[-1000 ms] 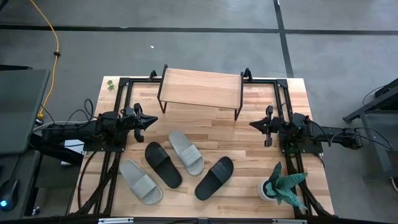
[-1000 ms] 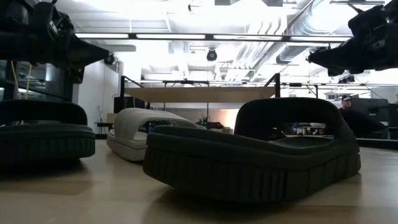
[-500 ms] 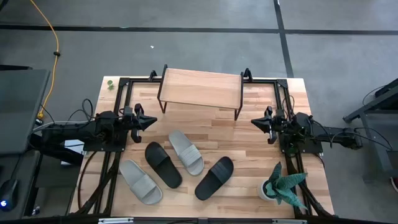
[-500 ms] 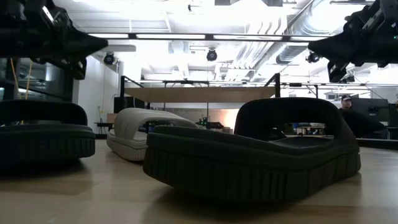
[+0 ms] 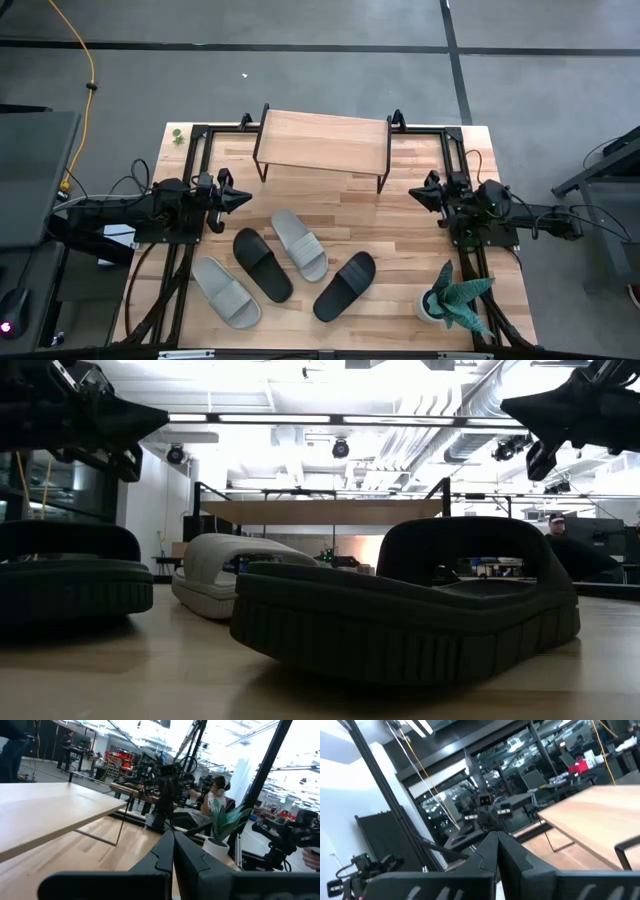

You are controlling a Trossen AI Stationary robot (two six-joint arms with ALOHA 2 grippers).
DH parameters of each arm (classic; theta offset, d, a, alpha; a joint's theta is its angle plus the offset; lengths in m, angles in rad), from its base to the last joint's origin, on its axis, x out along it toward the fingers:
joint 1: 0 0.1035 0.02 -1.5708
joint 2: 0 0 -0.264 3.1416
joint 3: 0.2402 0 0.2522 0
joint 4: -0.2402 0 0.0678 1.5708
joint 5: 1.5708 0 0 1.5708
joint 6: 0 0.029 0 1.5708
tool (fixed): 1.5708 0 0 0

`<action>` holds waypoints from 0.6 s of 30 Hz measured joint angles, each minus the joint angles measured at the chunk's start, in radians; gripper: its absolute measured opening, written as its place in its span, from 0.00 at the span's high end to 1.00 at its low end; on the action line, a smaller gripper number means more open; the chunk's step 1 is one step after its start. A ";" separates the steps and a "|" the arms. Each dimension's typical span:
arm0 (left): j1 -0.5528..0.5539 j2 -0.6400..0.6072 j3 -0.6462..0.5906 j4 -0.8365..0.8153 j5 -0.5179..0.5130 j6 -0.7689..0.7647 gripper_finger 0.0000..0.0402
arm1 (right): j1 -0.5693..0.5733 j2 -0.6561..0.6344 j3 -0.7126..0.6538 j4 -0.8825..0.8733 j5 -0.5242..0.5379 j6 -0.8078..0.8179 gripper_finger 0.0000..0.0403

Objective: Pick and place slides into the shelf
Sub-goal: Put the right black slipper on the shelf

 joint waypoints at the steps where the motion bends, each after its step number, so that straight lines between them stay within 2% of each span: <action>1: 0.000 0.000 0.000 0.000 0.000 0.000 1.00 | 0.000 0.000 0.000 0.011 0.001 0.000 1.00; 8: 0.000 0.000 0.000 0.003 0.000 0.023 1.00 | 0.000 0.055 0.000 0.100 -0.028 0.024 1.00; 18: 0.000 0.000 0.000 0.005 -0.006 0.023 1.00 | 0.000 0.287 0.000 0.330 -0.051 0.065 1.00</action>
